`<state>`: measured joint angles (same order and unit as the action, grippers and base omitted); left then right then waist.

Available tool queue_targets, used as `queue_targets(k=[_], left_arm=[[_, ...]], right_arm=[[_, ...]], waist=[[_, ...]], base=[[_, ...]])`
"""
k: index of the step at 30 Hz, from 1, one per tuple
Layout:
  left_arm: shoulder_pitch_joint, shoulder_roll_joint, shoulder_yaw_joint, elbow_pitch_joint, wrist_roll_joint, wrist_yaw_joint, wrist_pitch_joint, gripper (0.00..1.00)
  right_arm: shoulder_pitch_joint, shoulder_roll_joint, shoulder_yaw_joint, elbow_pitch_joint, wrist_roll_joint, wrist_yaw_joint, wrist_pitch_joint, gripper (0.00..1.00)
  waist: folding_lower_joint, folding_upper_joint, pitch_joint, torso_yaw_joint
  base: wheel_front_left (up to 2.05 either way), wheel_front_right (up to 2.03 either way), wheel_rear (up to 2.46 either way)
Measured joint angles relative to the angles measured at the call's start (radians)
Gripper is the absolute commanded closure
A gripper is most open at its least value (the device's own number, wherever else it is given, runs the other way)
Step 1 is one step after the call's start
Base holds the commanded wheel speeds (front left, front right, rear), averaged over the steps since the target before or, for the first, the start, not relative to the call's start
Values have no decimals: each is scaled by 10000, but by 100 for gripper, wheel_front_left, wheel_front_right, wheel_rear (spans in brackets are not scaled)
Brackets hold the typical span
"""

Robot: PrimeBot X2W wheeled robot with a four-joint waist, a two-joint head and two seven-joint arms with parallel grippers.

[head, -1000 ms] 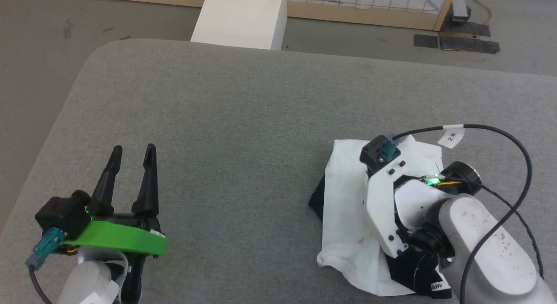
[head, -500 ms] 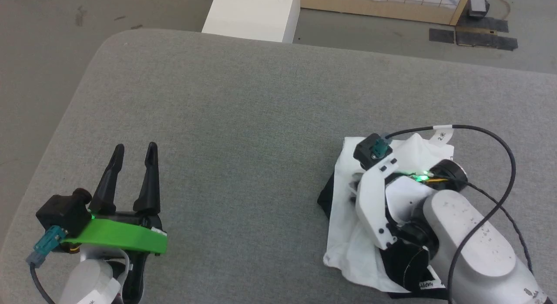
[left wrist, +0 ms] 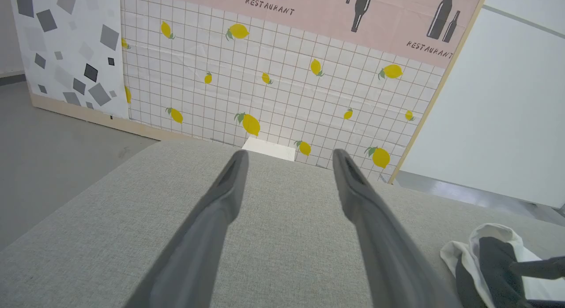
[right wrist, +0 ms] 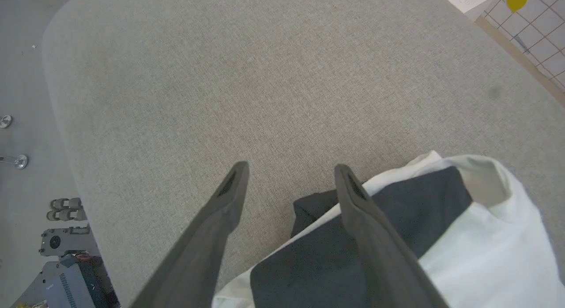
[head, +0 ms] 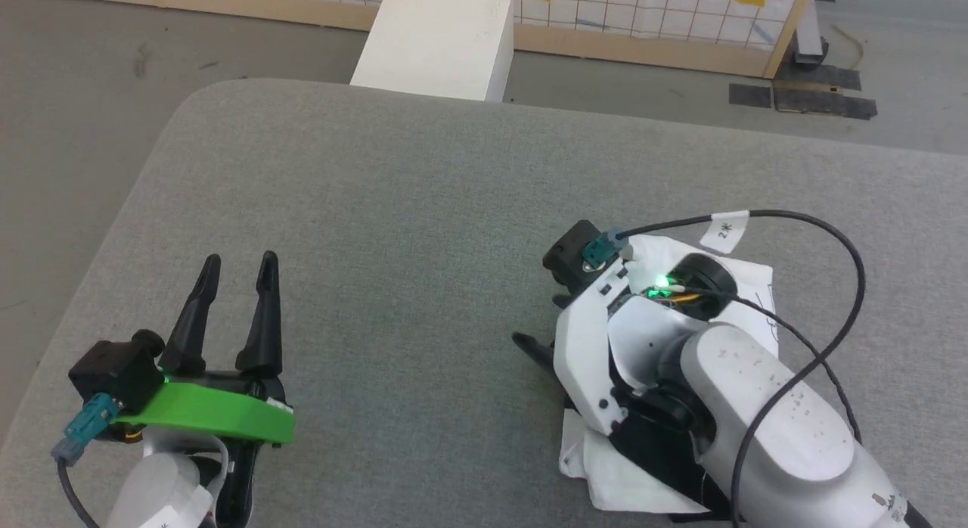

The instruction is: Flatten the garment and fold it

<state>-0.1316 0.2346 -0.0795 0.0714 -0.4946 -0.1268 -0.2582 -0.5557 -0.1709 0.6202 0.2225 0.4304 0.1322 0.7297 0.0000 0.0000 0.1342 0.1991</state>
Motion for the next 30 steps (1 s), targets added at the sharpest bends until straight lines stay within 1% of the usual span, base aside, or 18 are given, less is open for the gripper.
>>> queue_targets(k=[2,4,8,10,13,17,19,22,26,30], left_arm=[[21,21,-21,-4,4,0,0,0],[28,69,-19,-25,121,0,0,0],[58,92,56,-44,408,2,0,0],[96,21,176,-59,462,2,0,0],[151,-86,328,-102,525,2,0,0],[221,-155,372,-123,700,2,0,0],[221,-171,372,-148,731,2,0,0],[219,-196,368,-155,736,2,0,0],[202,-222,347,-130,706,2,0,0],[184,-224,303,-79,640,2,0,0]], right_arm=[[-2,27,-194,-52,-71,0,-236,0],[-17,-13,-646,-132,-420,0,-564,0],[98,-10,-2171,-374,-1434,0,-1018,0],[450,79,-3110,-594,-2021,0,-1101,0],[1193,328,-4385,-918,-2846,0,-1064,0],[2154,662,-5576,-1252,-3676,-2,-809,0],[2559,811,-5975,-1285,-3873,-2,-602,0],[3030,972,-6261,-1252,-4125,0,-286,0],[3270,1139,-6470,-1045,-4176,0,-8,0],[3335,1168,-6447,-765,-4117,0,119,0]], waist=[[0,0,-45,-55],[0,0,-74,-134],[0,0,-169,-345],[0,0,-213,-483],[0,0,-258,-708],[0,0,-264,-996],[0,0,-222,-1088],[0,0,-91,-1140],[0,0,127,-1112],[0,0,333,-979]], base=[[0,0,0],[0,0,0],[0,0,0],[0,0,0],[0,0,0],[0,0,0],[0,0,0],[0,0,0],[0,0,0],[0,0,0]])
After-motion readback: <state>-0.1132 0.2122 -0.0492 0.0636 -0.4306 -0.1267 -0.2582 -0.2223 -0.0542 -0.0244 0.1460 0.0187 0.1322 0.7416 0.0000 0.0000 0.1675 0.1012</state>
